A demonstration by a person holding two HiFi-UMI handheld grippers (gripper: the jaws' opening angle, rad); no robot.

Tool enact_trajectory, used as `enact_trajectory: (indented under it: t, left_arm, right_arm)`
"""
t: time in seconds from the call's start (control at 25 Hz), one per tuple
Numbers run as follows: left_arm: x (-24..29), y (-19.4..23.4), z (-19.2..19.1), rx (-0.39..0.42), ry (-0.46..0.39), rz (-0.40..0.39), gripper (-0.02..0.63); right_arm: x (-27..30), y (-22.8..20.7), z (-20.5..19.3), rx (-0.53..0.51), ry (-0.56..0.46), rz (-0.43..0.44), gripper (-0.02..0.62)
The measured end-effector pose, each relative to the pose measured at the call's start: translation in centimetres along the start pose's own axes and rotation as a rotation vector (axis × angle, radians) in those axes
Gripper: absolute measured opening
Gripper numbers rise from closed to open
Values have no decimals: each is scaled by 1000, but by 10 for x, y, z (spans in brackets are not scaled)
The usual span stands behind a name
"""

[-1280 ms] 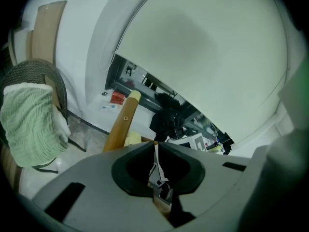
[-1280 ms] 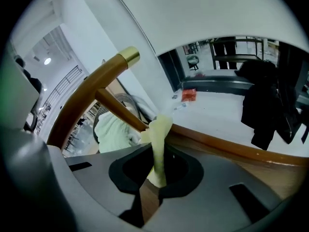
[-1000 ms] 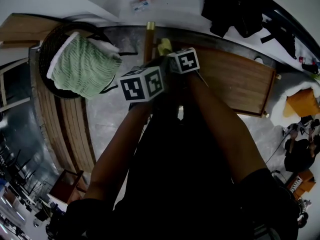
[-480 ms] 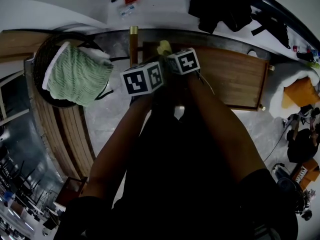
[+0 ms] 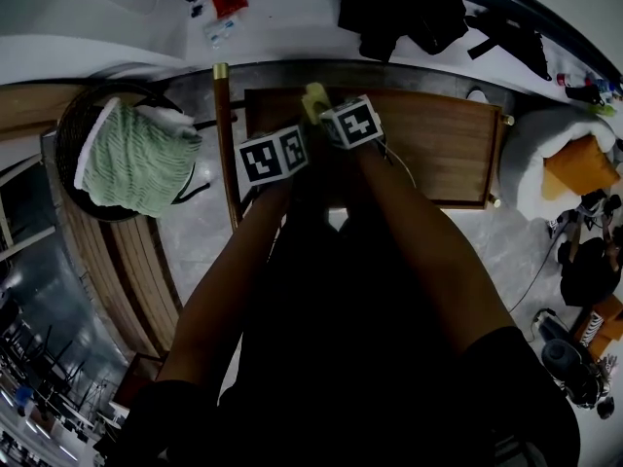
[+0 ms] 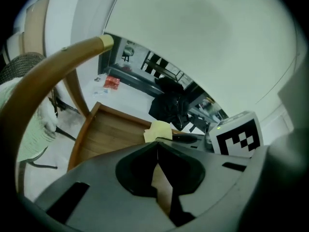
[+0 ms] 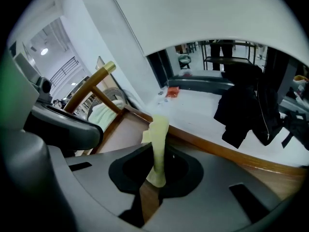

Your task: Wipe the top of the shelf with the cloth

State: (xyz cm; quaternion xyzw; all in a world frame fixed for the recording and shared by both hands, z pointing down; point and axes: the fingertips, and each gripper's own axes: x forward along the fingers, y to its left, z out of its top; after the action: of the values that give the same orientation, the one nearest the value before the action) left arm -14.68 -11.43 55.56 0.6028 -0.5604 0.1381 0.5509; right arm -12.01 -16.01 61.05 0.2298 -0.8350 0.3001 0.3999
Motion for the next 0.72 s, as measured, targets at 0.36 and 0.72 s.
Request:
enact_trajectory:
  t: [0.36, 0.72]
  left_arm:
    - [37, -47, -15, 51, 35, -4, 12]
    - [71, -95, -27, 100, 58, -13, 12]
  right_arm:
    - [-31, -43, -22, 27, 0, -27, 49]
    - [-62, -86, -38, 37, -15, -63, 49]
